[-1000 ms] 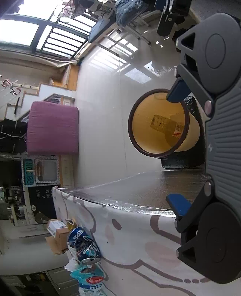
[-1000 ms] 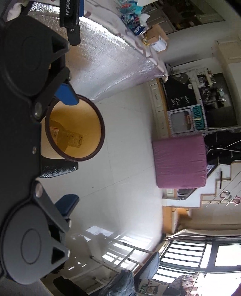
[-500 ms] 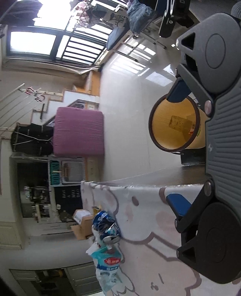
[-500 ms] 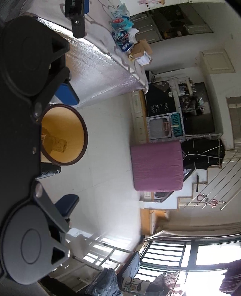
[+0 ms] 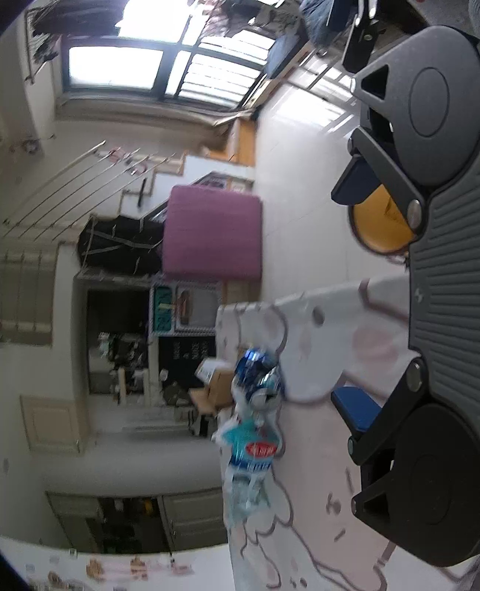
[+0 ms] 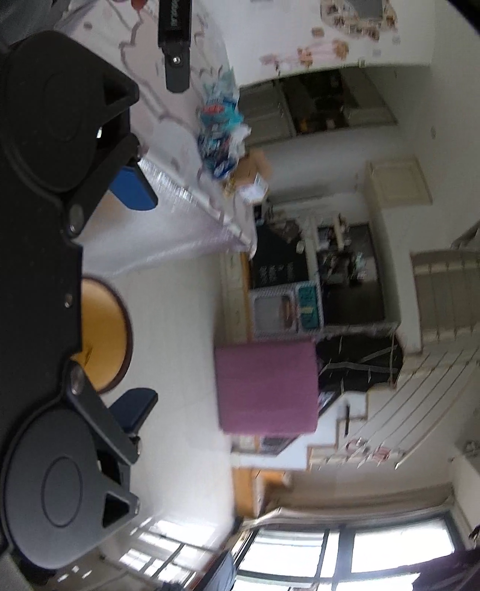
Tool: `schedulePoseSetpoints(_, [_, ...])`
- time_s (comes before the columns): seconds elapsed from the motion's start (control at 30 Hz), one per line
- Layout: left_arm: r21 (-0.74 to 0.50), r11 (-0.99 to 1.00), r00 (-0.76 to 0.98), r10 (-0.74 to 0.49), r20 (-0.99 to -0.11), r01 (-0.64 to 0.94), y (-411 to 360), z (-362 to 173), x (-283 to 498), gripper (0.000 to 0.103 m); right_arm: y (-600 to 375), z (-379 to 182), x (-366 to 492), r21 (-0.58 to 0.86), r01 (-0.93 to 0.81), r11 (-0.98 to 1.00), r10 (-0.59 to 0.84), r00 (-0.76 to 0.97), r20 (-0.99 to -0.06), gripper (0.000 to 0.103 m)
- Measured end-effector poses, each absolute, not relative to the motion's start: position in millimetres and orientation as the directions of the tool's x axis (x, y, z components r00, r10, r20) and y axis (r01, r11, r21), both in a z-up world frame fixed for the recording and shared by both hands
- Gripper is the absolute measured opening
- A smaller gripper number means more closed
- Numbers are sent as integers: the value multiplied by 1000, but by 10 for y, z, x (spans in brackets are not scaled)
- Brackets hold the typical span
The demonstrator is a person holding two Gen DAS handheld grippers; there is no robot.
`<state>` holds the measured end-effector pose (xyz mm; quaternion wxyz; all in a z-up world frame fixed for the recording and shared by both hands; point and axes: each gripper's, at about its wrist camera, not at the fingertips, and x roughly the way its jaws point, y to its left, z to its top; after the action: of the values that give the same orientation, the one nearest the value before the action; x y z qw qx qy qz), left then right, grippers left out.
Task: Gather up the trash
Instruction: 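Raise both open tools away from the wastebasket back toward the table, then grasp the blue-and-white snack bag with the left gripper while the right gripper grasps the Pepsi can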
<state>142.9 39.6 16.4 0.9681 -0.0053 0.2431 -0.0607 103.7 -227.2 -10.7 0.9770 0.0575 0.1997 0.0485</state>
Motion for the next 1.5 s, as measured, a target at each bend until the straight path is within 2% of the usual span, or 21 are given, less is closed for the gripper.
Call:
schedulePoseSetpoints(0.33, [-31,999,889,14,-457,-31,1166,187,1622,103,-1589,-3,1453,150,-192,970,234,906,-351,103])
schedulePoseSetpoints(0.67, [-3,998,911,59,-407,-66,1684,402,2025,103,-938,110,1933,159,-271,949,311,885,-345,103])
schedulePoseSetpoints(0.83, [-76,993,893,52,-448,-96,1905,479,2491,103,-642,93,2235,137,-323,936,351,857,-376,103])
schedulePoseSetpoints(1.13, [-244,933,843,100,-528,-263,2252,394,3631,103,-343,45,2730,140,-377,916,400,824,-402,102])
schedulePoseSetpoints(1.23, [-275,906,826,126,-550,-321,2322,281,3978,103,-241,29,2915,146,-405,903,428,807,-407,92])
schedulePoseSetpoints(1.4, [-344,831,755,131,-642,-437,2497,-61,4351,103,-36,-26,3266,147,-431,890,450,786,-424,85])
schedulePoseSetpoints(1.5, [-391,784,739,125,-662,-483,2605,-199,4403,103,108,-76,3484,146,-448,882,464,775,-429,80])
